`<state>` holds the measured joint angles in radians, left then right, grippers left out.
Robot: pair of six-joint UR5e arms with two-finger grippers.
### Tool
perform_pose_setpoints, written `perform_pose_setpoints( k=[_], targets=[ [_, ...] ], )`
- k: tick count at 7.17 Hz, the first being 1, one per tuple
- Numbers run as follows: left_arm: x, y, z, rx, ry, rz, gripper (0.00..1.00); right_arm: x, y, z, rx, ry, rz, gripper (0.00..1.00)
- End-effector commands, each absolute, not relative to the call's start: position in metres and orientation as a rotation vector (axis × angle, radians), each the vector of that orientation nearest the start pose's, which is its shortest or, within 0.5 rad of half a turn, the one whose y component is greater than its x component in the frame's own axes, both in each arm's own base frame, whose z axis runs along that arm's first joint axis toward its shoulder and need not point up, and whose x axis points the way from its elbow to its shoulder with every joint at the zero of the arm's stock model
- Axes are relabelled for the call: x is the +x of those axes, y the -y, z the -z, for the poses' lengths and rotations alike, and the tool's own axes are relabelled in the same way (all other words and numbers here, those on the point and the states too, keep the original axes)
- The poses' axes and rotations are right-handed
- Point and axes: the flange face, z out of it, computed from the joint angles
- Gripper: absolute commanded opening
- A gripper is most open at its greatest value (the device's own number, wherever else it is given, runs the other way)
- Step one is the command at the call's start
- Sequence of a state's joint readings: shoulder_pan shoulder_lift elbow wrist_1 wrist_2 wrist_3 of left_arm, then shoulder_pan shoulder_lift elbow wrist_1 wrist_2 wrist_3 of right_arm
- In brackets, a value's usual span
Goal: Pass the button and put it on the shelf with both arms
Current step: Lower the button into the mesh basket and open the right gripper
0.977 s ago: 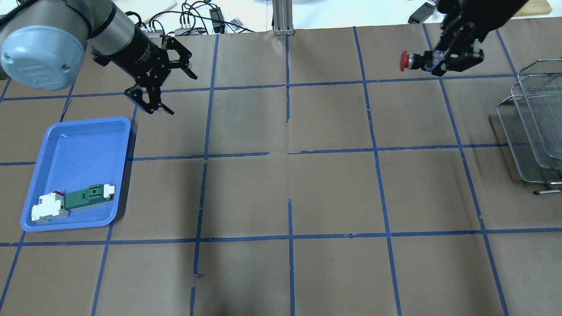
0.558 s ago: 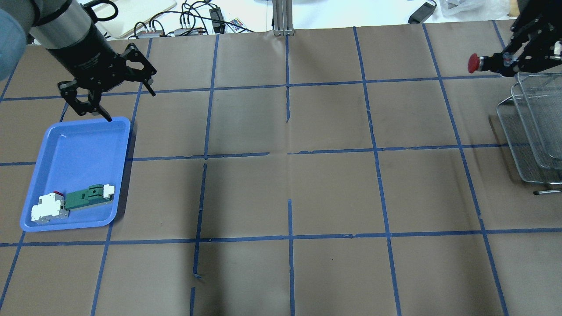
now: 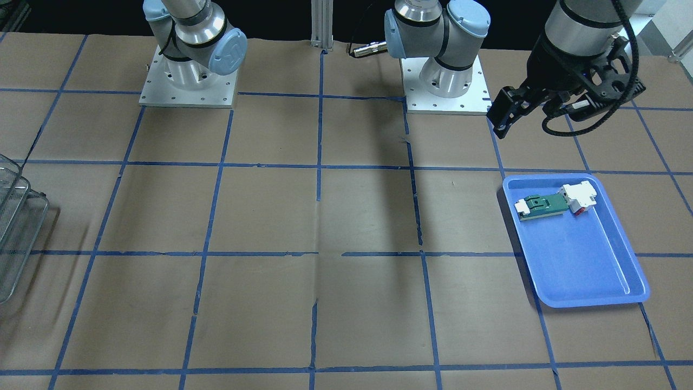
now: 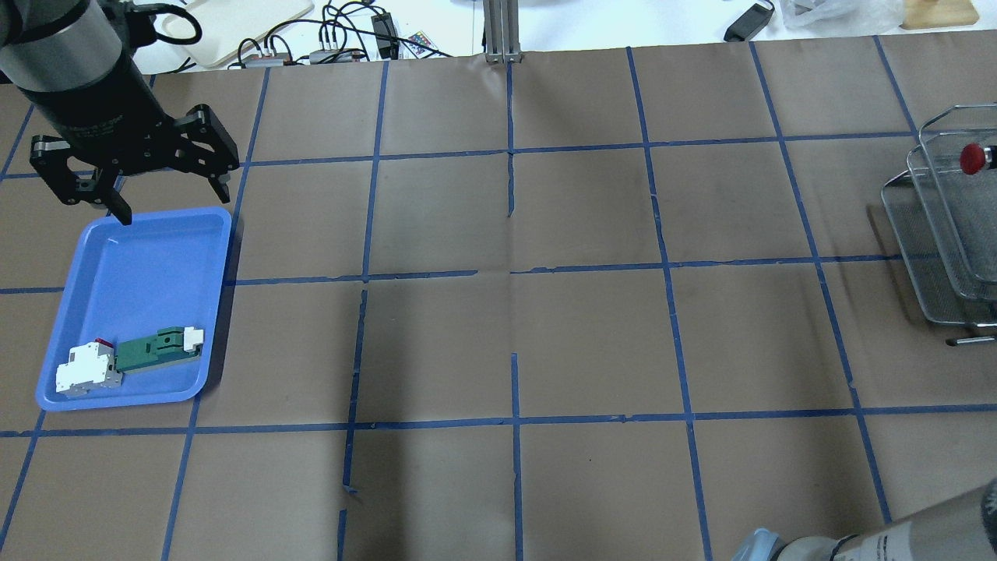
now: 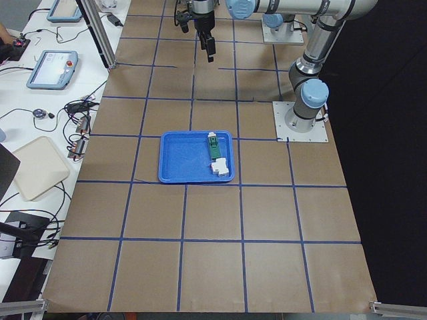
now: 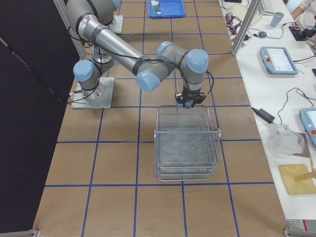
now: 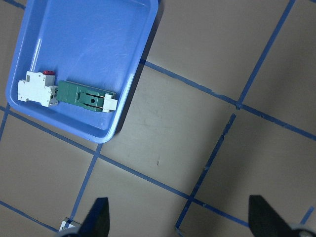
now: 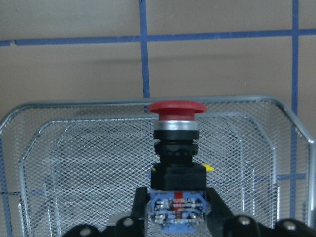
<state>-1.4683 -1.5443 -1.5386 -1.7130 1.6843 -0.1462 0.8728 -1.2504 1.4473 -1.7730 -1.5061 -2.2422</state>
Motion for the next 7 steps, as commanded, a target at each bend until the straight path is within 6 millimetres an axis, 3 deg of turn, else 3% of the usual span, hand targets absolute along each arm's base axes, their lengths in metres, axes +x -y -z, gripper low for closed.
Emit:
perform_pose_setpoints(
  k=[1, 2, 3, 5, 6, 7],
  targets=[
    [-0.082, 0.470, -0.498, -0.068, -3.083, -0.153, 1.00, -0.313, 0.558, -0.374, -2.193, -2.221, 0.085, 0.00],
    [-0.086, 0.466, -0.500, -0.030, -3.124, -0.146, 1.00, -0.315, 0.558, -0.365, -2.176, -2.221, 0.071, 0.00],
    [-0.086, 0.463, -0.498, -0.030, -3.134, -0.155, 1.00, -0.316, 0.558, -0.364, -2.163, -2.235, 0.073, 0.47],
    [-0.089, 0.458, -0.495, -0.027, -3.155, -0.163, 1.00, -0.311, 0.556, -0.369, -2.113, -2.272, 0.071, 0.96],
    [-0.089, 0.459, -0.495, -0.027, -3.156, -0.158, 1.00, -0.304, 0.555, -0.384, -2.113, -2.303, 0.075, 0.99],
    [-0.089, 0.458, -0.495, -0.030, -3.154, -0.163, 1.00, -0.284, 0.547, -0.414, -2.092, -2.346, 0.086, 0.99]
  ],
)
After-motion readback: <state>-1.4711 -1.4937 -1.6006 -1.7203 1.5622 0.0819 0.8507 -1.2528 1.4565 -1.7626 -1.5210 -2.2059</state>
